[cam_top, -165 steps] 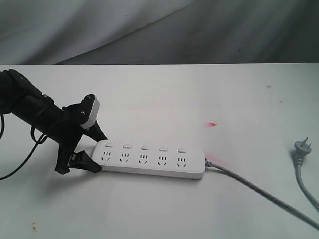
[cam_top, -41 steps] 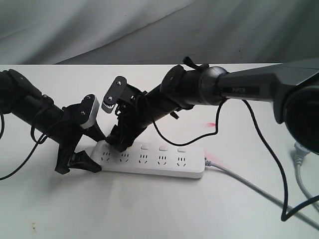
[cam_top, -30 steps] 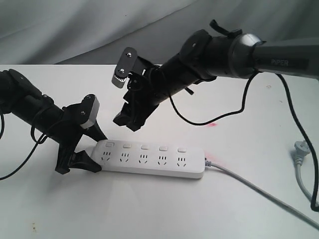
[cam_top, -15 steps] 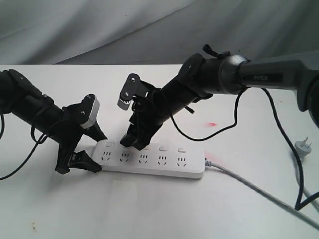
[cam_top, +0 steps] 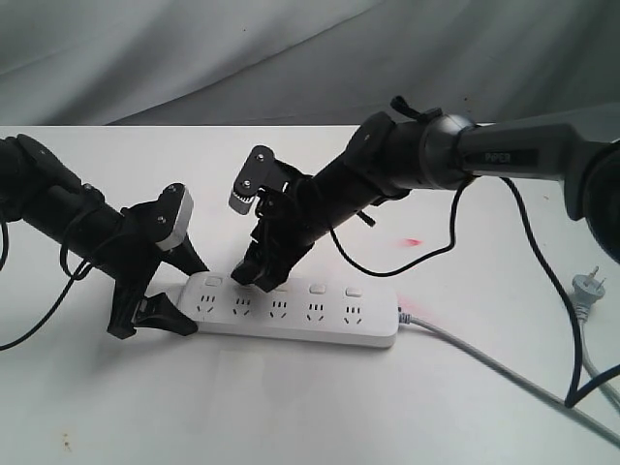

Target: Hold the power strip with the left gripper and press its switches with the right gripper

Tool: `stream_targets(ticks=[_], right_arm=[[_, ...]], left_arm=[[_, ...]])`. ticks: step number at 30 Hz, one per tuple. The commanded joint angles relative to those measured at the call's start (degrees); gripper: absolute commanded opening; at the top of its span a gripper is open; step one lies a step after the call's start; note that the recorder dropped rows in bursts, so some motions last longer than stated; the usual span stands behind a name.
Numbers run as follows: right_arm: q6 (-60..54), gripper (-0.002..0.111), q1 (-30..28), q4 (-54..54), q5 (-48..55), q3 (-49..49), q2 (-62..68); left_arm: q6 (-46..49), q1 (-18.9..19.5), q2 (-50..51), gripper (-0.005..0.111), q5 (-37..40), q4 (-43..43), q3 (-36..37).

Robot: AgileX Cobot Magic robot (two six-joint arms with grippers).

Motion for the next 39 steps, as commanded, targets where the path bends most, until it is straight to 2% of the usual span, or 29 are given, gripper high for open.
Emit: stream_targets(ticks=[1, 9, 39], right_arm=[[0.18, 0.066, 0.06, -5.09, -0.73, 0.38, 1.08], [3.64, 0.066, 0.06, -12.15, -0.44, 0.38, 1.16], [6.73, 0.066, 3.85, -19.38, -2.05, 0.34, 2.74]], left_arm=[[0.39, -0.41, -0.26, 0.000, -0.41, -0.44, -0.20], [0.39, -0.41, -0.26, 0.000, -0.41, -0.44, -0.20], [0.39, -0.41, -0.26, 0.000, -0.41, -0.44, -0.20]])
